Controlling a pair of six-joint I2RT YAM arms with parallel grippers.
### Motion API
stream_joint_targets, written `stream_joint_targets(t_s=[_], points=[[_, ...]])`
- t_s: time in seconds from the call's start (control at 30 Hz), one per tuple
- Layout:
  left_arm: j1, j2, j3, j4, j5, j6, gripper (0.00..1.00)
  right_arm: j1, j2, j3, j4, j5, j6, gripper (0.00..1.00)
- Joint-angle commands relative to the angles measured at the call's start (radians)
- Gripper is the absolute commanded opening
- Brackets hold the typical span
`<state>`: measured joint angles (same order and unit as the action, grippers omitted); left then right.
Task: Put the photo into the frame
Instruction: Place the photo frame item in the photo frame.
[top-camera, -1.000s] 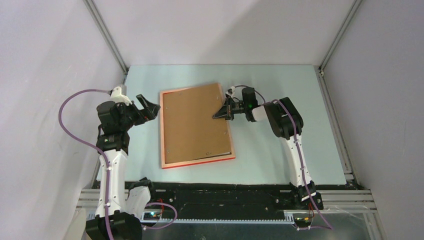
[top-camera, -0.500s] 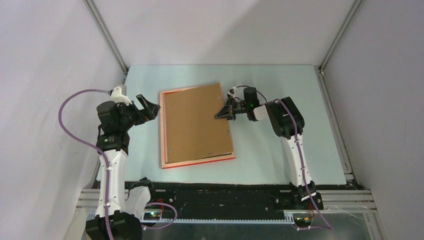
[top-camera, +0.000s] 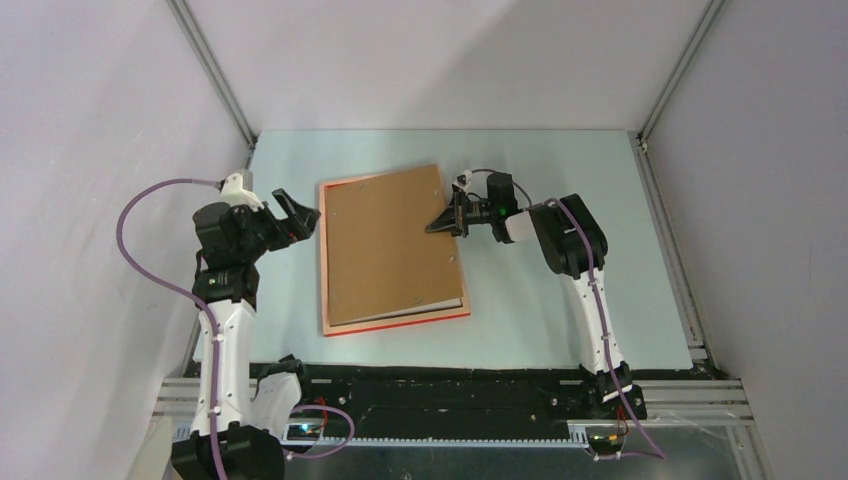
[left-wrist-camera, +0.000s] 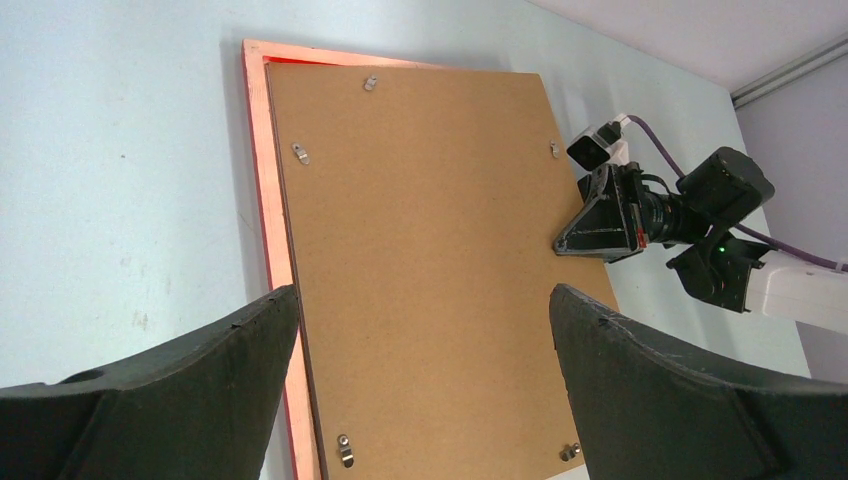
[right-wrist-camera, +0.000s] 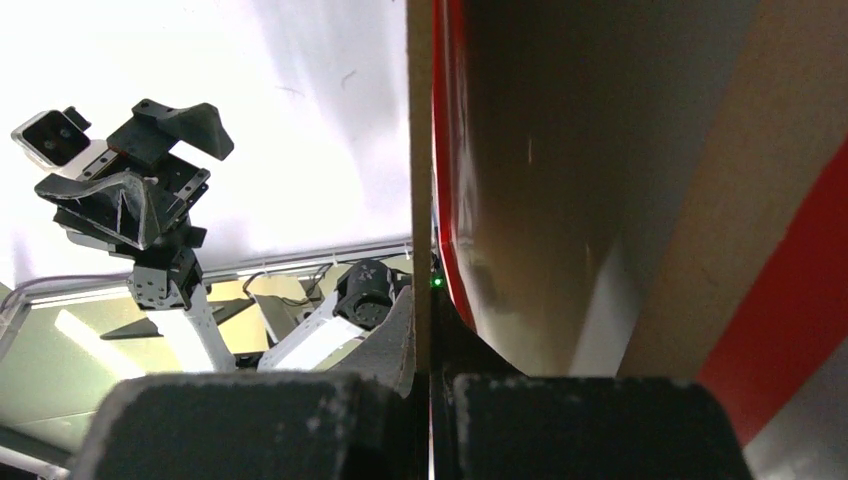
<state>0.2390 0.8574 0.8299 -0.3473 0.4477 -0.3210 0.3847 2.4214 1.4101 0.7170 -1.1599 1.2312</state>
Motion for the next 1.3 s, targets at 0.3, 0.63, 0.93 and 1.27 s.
stream_joint_targets(t_s=[0.3, 0.63, 0.93, 1.27], points=[[0.01, -0.013, -0.014, 0.024, -0.003, 0.022, 1.0, 0.006, -0.024, 0.007, 0.088, -0.009, 0.023, 0.0], [0.009, -0.019, -0.016, 0.023, -0.005, 0.023, 1.0, 0.009, -0.004, 0.039, 0.04, -0.011, -0.033, 0.0], [0.01, -0.016, -0.016, 0.025, -0.004, 0.023, 1.0, 0.015, 0.011, 0.052, 0.016, -0.019, -0.075, 0.0], [0.009, -0.012, -0.015, 0.024, -0.003, 0.025, 1.0, 0.02, 0.011, 0.042, 0.07, -0.019, -0.027, 0.0]])
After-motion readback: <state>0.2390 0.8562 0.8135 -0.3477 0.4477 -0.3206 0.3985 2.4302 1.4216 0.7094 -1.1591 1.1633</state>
